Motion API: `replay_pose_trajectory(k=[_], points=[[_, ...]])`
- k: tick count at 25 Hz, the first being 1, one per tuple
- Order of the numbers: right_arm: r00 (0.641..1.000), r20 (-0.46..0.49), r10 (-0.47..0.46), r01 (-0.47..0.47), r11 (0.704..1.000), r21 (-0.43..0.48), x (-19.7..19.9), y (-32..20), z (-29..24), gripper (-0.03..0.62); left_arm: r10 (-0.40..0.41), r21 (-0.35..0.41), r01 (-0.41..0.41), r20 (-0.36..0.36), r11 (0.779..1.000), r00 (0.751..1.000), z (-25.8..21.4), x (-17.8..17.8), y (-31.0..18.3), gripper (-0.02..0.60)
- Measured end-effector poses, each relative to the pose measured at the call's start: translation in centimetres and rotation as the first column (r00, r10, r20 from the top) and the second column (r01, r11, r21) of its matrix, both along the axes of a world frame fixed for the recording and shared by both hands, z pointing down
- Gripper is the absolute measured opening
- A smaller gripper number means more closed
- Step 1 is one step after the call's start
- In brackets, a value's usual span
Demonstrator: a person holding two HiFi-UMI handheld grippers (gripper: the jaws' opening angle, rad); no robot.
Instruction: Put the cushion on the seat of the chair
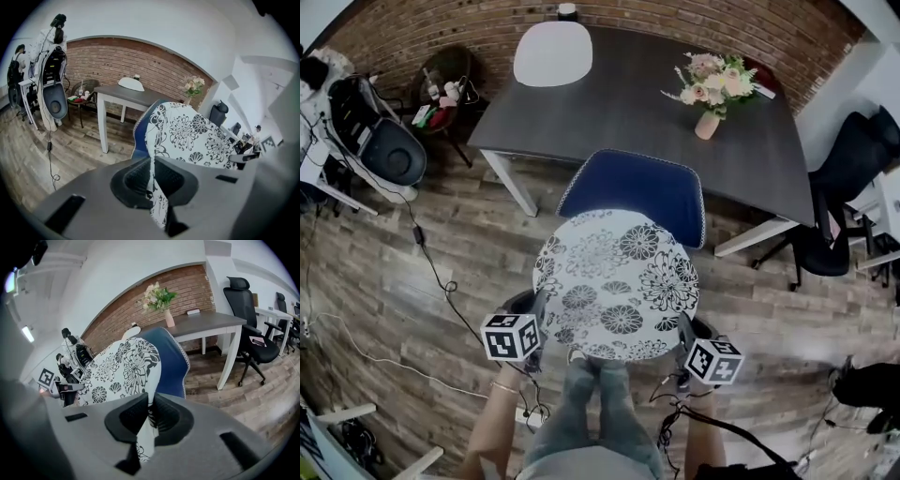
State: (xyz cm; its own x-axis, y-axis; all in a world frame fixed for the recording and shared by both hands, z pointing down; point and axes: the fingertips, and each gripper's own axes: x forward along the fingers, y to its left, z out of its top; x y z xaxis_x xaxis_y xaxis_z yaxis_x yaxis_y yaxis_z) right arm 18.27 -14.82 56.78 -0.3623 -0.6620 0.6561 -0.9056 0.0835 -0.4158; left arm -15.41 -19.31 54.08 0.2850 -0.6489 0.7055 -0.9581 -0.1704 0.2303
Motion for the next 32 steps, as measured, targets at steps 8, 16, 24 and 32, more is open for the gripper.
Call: replay_pose_trajectory(k=[8, 16, 24, 32], points=[[1.000, -0.009, -0.020, 0.019, 0.995, -0.094, -1.5, 0.0, 8.1, 0.025, -0.004, -0.102, 0.003, -0.002, 0.995, 1.000, 9.1, -1.3, 0.7, 0.014], [0.998, -0.049, -0.042, 0.031, 0.978, -0.208, -0.9, -2.1, 3.1, 0.025, -0.018, -0.203, 0.007, -0.050, 0.979, 0.999, 5.7, -0.7, -1.4, 0.014], [0.998, -0.053, -0.044, 0.029, 0.966, -0.256, -1.2, -1.8, 5.7, 0.025, 0.001, -0.249, -0.014, -0.054, 0.968, 0.999, 8.5, -1.0, -1.4, 0.014], [0.995, -0.074, -0.066, 0.044, 0.963, -0.266, -1.1, -2.0, 6.7, 0.025, 0.023, -0.278, -0.039, -0.061, 0.960, 0.998, 10.0, -1.0, -1.2, 0.014]])
